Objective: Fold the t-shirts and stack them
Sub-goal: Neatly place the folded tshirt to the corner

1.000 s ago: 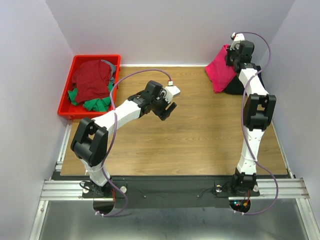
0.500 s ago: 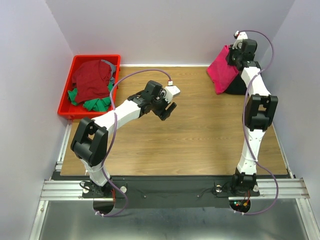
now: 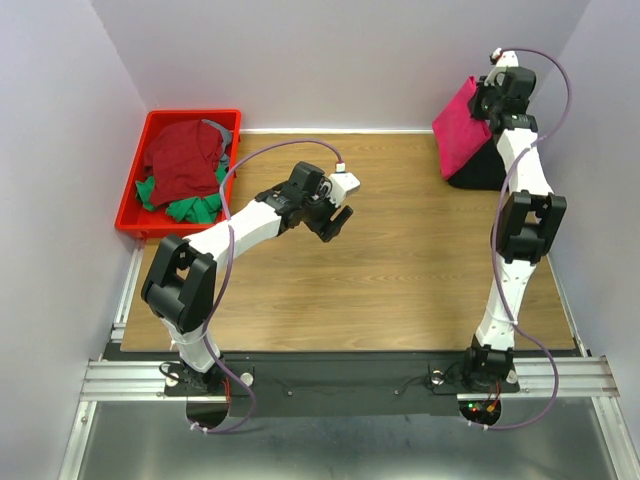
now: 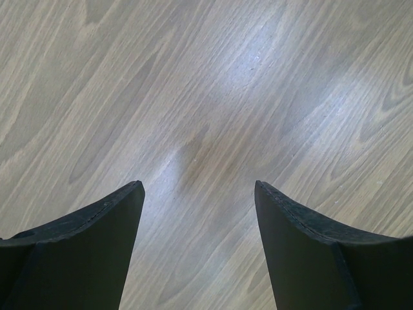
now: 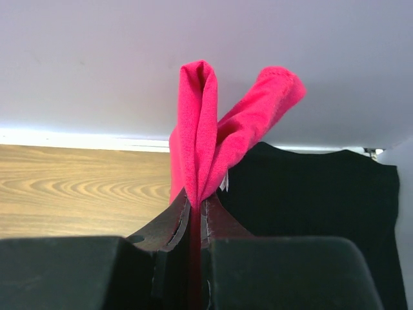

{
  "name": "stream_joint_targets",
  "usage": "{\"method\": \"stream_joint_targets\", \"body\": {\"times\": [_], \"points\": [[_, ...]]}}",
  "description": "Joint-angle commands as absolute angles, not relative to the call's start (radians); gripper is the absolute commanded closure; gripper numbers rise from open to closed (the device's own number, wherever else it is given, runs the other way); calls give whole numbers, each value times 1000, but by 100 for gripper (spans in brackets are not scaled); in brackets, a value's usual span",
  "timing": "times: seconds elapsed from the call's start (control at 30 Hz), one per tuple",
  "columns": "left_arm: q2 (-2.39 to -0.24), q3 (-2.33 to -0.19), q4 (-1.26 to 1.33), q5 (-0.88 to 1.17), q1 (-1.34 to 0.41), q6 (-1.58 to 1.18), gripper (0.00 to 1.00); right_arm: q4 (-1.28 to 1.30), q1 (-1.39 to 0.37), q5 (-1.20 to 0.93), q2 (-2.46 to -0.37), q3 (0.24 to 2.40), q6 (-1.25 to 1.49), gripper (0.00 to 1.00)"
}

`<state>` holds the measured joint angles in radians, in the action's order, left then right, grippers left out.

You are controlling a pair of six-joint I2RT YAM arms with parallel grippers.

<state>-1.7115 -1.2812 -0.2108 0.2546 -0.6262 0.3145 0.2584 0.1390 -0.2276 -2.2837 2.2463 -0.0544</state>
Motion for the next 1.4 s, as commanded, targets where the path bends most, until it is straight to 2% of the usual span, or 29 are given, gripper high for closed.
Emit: {"method": "stream_joint_targets", "body": {"times": [0.0,0.43,1.0,1.37], "points": [[-1684,-1279,-199,271,-623,313,19,230,163,-248,-2224,2301,-52,100],[-1704,-1299,-227,299,-623,311,19,230,232,-242,-2330,2306,-198,99],[-1732,-1324,-255,318,-624,307,19,224,301,-222,-2510,2459,-367,99],[-1756,-1344,-261,331,-623,299,19,199,316,-199,-2562,2439,-436,99]]}}
